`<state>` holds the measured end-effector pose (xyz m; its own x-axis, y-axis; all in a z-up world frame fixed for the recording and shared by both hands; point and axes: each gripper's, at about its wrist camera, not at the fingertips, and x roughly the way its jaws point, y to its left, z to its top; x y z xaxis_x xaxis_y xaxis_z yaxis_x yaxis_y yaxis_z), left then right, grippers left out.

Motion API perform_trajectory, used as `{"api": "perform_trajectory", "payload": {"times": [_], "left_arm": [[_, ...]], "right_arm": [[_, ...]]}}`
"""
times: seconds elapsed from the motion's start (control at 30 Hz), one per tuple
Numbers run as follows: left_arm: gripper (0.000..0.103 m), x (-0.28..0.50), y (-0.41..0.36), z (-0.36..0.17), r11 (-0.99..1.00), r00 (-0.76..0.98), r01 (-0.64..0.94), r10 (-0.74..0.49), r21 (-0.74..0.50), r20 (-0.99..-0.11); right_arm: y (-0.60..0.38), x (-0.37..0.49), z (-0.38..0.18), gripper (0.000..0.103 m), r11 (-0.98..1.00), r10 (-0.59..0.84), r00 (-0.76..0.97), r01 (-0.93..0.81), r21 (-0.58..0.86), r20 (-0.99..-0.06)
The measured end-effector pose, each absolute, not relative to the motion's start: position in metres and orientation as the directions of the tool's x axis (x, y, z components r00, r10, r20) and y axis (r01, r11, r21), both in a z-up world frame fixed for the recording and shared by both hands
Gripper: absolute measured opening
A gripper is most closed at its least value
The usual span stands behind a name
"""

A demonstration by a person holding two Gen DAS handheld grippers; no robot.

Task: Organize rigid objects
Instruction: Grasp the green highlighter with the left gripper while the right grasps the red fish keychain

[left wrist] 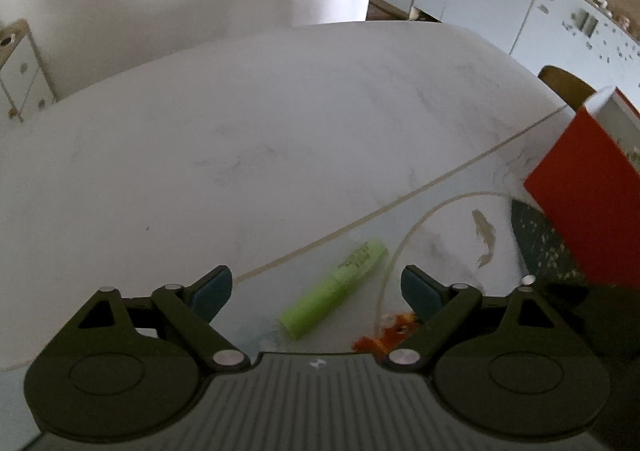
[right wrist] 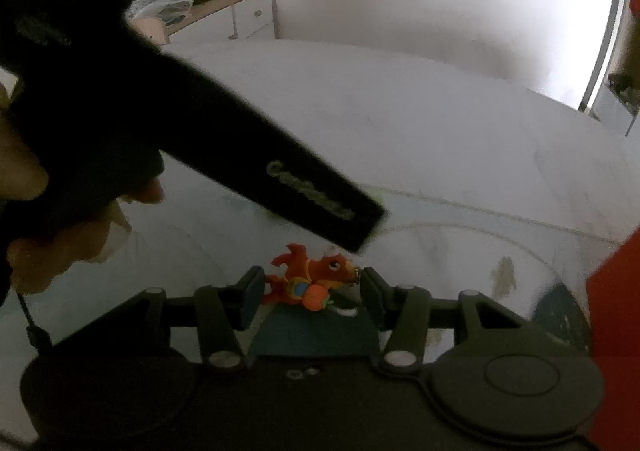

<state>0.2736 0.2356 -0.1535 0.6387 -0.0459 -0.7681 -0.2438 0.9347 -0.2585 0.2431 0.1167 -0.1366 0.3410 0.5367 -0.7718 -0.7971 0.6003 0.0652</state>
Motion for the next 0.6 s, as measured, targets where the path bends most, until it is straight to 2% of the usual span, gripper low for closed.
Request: {"api": "perform_trajectory", "payload": {"times": [0.13, 0.27, 0.37, 0.43, 0.5, 0.6], "left_arm": [[0.075, 0.273, 0.231, -0.16, 0.945, 0.635, -0.225, -0.042, -0.237, -0.771], [0.058, 0.273, 0.224, -0.166, 0.96, 0.634, -0.195, -0.032, -0.199, -0.773], [0.056, 0.273, 0.218, -0.167, 0.969, 0.649, -0.182, -0.009, -0.166, -0.761], [0.05, 0.272, 0.215, -0.167, 0.971, 0.66, -0.17, -0.013, -0.167, -0.751], [0.039, 0.272, 0.211, -0.166, 0.974, 0.67, -0.156, -0.017, -0.164, -0.742], [0.028, 0.272, 0.205, -0.164, 0.976, 0.675, -0.155, -0.011, -0.156, -0.738]], "right_arm": [[0.103, 0.237, -0.134, 0.051, 0.615, 0.527, 0.337, -0.785, 0.077, -0.78], [0.106, 0.23, -0.125, 0.051, 0.627, 0.517, 0.343, -0.776, 0.074, -0.784], [0.116, 0.234, -0.124, 0.051, 0.636, 0.512, 0.354, -0.768, 0.069, -0.783], [0.112, 0.233, -0.122, 0.051, 0.646, 0.509, 0.358, -0.759, 0.073, -0.782], [0.108, 0.233, -0.121, 0.051, 0.659, 0.504, 0.365, -0.749, 0.075, -0.783], [0.089, 0.241, -0.127, 0.051, 0.67, 0.503, 0.374, -0.738, 0.078, -0.779]]}}
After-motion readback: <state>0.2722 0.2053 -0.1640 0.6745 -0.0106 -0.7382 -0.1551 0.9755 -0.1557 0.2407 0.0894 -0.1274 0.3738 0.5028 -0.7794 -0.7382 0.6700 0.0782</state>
